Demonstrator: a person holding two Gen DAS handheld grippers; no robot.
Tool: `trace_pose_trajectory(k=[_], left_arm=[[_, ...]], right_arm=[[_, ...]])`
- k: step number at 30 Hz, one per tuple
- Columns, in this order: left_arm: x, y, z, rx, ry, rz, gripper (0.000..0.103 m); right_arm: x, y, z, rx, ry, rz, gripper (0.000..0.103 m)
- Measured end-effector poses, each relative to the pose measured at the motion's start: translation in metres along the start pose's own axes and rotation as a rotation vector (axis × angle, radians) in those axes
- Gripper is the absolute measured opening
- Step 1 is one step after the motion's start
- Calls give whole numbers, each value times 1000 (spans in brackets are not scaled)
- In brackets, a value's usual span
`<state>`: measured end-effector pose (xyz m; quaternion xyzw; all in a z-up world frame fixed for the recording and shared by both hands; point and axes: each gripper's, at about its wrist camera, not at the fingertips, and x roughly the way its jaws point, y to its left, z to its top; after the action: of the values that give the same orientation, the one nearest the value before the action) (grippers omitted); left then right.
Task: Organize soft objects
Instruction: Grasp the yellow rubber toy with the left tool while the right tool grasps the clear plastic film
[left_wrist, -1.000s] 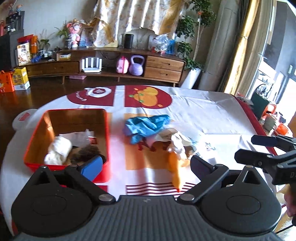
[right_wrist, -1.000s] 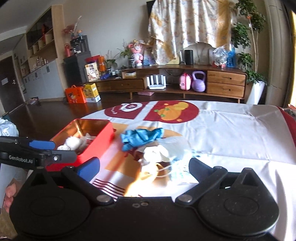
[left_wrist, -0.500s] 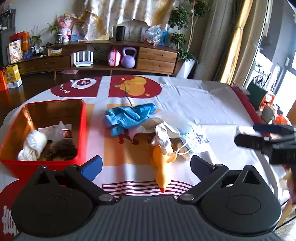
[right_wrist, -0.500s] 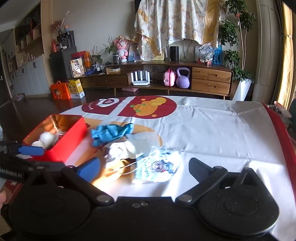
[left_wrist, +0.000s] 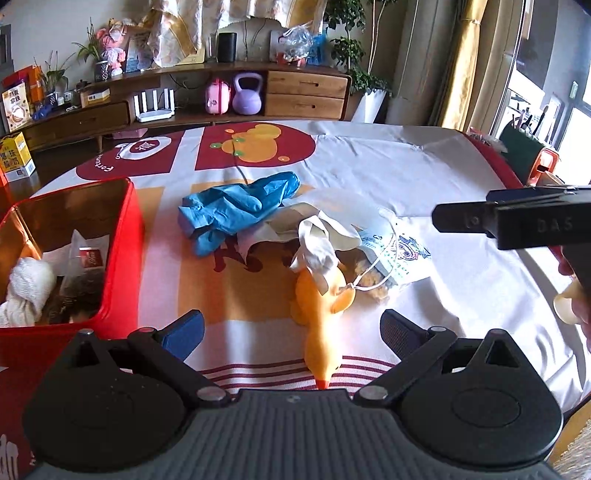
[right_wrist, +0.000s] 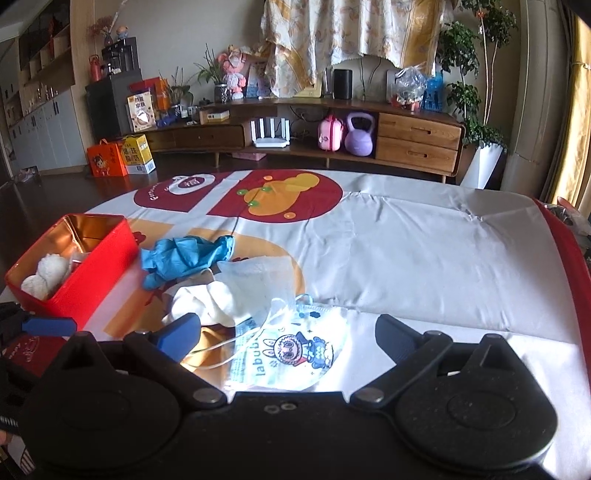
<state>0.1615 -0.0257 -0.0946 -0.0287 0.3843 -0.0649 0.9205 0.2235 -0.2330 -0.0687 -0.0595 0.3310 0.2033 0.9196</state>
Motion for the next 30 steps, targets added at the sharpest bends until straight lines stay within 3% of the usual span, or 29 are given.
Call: trace_pose_trajectory(k=[26, 30], left_arm=[[50, -1, -2, 5, 38, -43, 101], [53, -2, -1, 13, 40, -63, 91]], right_arm=[[92, 6, 23, 9, 105, 51, 70], [96, 6, 21, 21, 116, 64, 64]])
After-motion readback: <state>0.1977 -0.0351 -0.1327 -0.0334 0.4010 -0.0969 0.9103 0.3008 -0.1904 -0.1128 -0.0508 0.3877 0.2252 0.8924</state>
